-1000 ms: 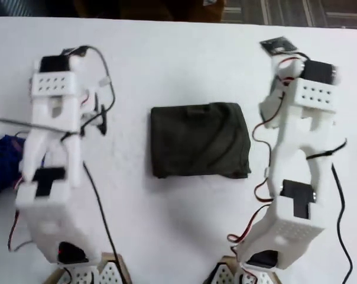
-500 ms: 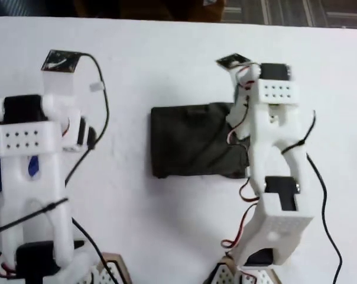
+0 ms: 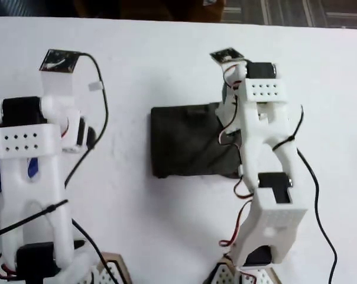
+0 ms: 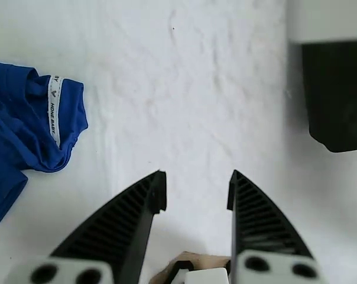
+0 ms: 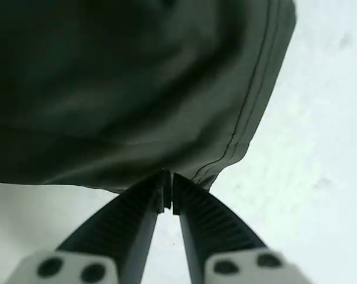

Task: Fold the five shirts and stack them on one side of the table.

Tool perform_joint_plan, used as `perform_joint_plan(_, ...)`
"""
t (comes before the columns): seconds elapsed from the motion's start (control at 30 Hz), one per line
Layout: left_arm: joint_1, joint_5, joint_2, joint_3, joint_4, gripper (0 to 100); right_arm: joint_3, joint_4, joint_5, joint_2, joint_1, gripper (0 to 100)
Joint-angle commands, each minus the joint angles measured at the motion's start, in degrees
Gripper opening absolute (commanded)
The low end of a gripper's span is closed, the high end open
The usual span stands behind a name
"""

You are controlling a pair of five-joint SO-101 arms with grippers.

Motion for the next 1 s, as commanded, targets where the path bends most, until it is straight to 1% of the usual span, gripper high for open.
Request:
perform_joint_plan(0.0, -0.35, -0.53, -1.67, -0.13, 0.26, 19, -0.70, -0.31, 0.79, 1.01, 0.57, 6.9)
perform_joint_plan(0.1, -0.18, -0.53, -1.76, 0.92, 0.26, 19, -2.20, -0.84, 1.41, 3.03, 0.75, 16.8)
perform_joint_plan(0.17, -0.09, -0.53, -1.76, 3.03, 0.26, 19, -3.43, -0.75, 4.04, 4.53, 1.45, 22.4)
perform_joint_plan(0.27, -0.35, -0.53, -1.76, 7.69, -0.70, 19, -5.63, -1.01, 6.24, 6.64, 4.35, 27.5)
perform_joint_plan(0.4, -0.18, -0.53, -1.76, 13.58, -1.41, 19, -9.32, -0.57, 6.33, 10.15, 7.25, 28.1)
perform_joint_plan(0.57, -0.35, -0.53, -2.20, 14.29, -2.81, 19, -13.01, 0.13, 5.71, 14.11, 6.99, 28.2)
perform_joint_plan(0.8, -0.18, -0.97, -1.85, 14.29, -3.60, 19, -21.27, 1.80, -1.49, 17.27, 3.12, 28.2)
perform_joint_plan(0.97, -0.35, -5.10, -1.85, 14.29, -3.43, 19, -21.71, 1.19, -4.92, 21.93, 2.33, 28.2)
